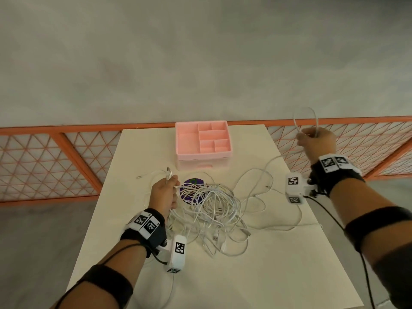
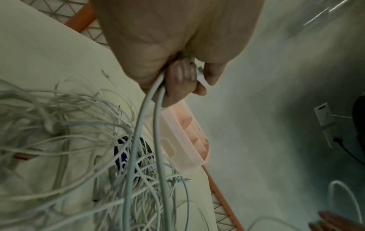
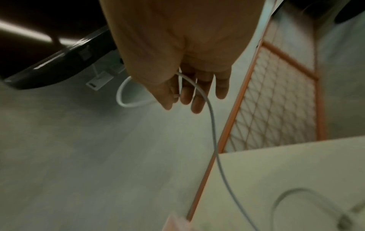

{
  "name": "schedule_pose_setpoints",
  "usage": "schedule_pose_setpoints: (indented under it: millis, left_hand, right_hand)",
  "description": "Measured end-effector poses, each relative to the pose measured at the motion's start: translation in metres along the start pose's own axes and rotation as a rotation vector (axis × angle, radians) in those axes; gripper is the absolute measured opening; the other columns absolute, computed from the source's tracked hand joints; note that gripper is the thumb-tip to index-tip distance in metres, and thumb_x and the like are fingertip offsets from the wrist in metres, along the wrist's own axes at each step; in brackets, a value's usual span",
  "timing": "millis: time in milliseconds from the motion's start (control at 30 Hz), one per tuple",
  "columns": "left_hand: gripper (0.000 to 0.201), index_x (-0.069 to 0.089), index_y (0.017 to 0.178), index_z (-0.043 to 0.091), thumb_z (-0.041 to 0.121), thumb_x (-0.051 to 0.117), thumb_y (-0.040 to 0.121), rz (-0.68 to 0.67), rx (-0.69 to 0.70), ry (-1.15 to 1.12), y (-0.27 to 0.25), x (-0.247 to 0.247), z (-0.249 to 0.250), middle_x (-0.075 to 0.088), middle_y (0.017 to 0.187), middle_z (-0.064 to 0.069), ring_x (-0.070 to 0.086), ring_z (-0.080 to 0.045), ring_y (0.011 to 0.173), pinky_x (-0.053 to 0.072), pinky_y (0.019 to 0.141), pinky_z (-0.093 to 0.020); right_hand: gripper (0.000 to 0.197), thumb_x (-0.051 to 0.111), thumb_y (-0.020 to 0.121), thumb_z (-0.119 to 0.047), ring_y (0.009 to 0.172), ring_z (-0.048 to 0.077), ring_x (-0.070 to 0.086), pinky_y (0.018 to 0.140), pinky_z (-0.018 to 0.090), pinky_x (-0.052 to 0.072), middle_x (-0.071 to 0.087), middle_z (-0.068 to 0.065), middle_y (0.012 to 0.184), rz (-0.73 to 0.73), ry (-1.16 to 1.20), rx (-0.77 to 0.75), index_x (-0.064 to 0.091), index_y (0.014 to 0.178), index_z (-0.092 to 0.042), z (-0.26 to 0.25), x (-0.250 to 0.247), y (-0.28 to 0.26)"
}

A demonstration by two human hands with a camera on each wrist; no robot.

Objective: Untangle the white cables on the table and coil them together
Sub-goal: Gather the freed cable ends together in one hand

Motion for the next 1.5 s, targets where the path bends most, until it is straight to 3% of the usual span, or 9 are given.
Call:
schedule_pose_setpoints:
  millis: [167,267,400,500,567,700,900,1200,1500]
  left_hand:
    - [0.028,0.048,0.075,0.014,0.017,0.042,0.102,-0.077,-0.053,-0.223,-0.005,0.01,0.011,0.031,0.048,0.008,0.024,-0.006,0.035,0.018,0.038,-0.016]
    - [0.035,0.049,0.076,0.014,0.028,0.041,0.107,-0.132,0.008,-0.257,-0.012,0.024,0.021,0.033,0.049,0.007,0.026,-0.007,0.037,0.021,0.037,-0.017]
    - [0.042,0.048,0.072,0.013,0.037,0.043,0.105,-0.188,0.096,-0.254,-0.023,0.048,0.039,0.032,0.048,0.006,0.026,-0.008,0.039,0.021,0.039,-0.02]
    - [0.046,0.05,0.069,0.012,0.044,0.048,0.102,-0.191,0.166,-0.22,-0.028,0.059,0.051,0.029,0.05,0.004,0.026,-0.012,0.042,0.021,0.042,-0.022]
    - [0.048,0.051,0.068,0.01,0.046,0.049,0.101,-0.172,0.196,-0.203,-0.03,0.058,0.059,0.031,0.05,0.001,0.03,-0.014,0.042,0.027,0.042,-0.023]
    - [0.046,0.055,0.071,0.008,0.041,0.047,0.103,-0.131,0.184,-0.299,-0.02,0.03,0.073,0.04,0.055,-0.002,0.041,-0.015,0.046,0.045,0.051,-0.029]
    - [0.044,0.049,0.073,0.015,0.045,0.04,0.105,-0.051,0.021,-0.408,-0.003,-0.005,0.057,0.029,0.055,0.005,0.026,-0.01,0.041,0.032,0.044,-0.025]
    - [0.029,0.044,0.074,0.015,0.017,0.036,0.101,-0.149,-0.155,-0.263,-0.006,-0.003,0.013,0.028,0.049,0.006,0.021,-0.009,0.038,0.02,0.041,-0.019]
    - [0.035,0.043,0.073,0.014,0.018,0.034,0.106,-0.184,-0.123,0.007,-0.015,-0.003,-0.017,0.03,0.049,0.006,0.021,-0.008,0.039,0.017,0.039,-0.017]
  right_hand:
    - [0.076,0.077,0.071,-0.04,0.098,0.035,0.061,0.087,0.045,0.052,0.062,0.018,0.119,-0.009,-0.333,0.433,0.049,0.127,0.002,0.051,-0.026,0.002]
    - [0.104,0.078,0.072,-0.05,0.131,0.041,0.045,0.105,0.055,0.042,0.036,0.022,0.15,-0.057,-0.415,0.368,0.025,0.147,-0.001,0.056,0.002,-0.017]
    - [0.07,0.072,0.085,-0.044,0.118,0.024,0.059,0.097,0.041,0.048,0.058,0.005,0.132,-0.401,-0.041,-0.069,0.045,0.142,-0.013,0.007,0.066,-0.077]
    - [0.046,0.07,0.088,-0.04,0.09,0.012,0.068,0.083,0.029,0.05,0.072,0.0,0.104,-0.945,0.018,-0.19,0.059,0.127,-0.019,-0.024,0.115,-0.136]
    - [0.021,0.064,0.094,-0.033,0.066,0.017,0.064,0.07,0.033,0.051,0.07,0.005,0.078,-1.055,0.082,-0.231,0.063,0.105,-0.015,-0.03,0.141,-0.163]
    - [0.039,0.043,0.103,-0.038,0.055,0.009,0.049,0.063,0.032,0.044,0.053,-0.008,0.06,-0.955,-0.062,-0.381,0.059,0.079,-0.012,-0.004,0.151,-0.175]
    - [0.032,0.032,0.105,-0.043,0.071,0.021,0.054,0.073,0.036,0.044,0.053,-0.004,0.072,-0.942,-0.501,-0.494,0.047,0.087,-0.02,0.075,0.118,-0.145]
    - [0.021,0.034,0.103,-0.034,0.089,0.024,0.061,0.084,0.038,0.049,0.063,0.001,0.093,-0.719,-0.954,-0.2,0.051,0.093,-0.027,0.147,0.042,-0.075]
    - [0.043,0.053,0.095,-0.026,0.129,0.026,0.052,0.107,0.036,0.041,0.052,0.009,0.142,-0.704,-1.207,0.103,0.047,0.136,-0.014,0.178,0.035,-0.057]
Point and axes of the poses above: each hand's wrist, its own y-axis towards the middle knuckle, its own x-axis out of the palm, z = x × y, the point moved 1 cm from there along y, towards the middle knuckle
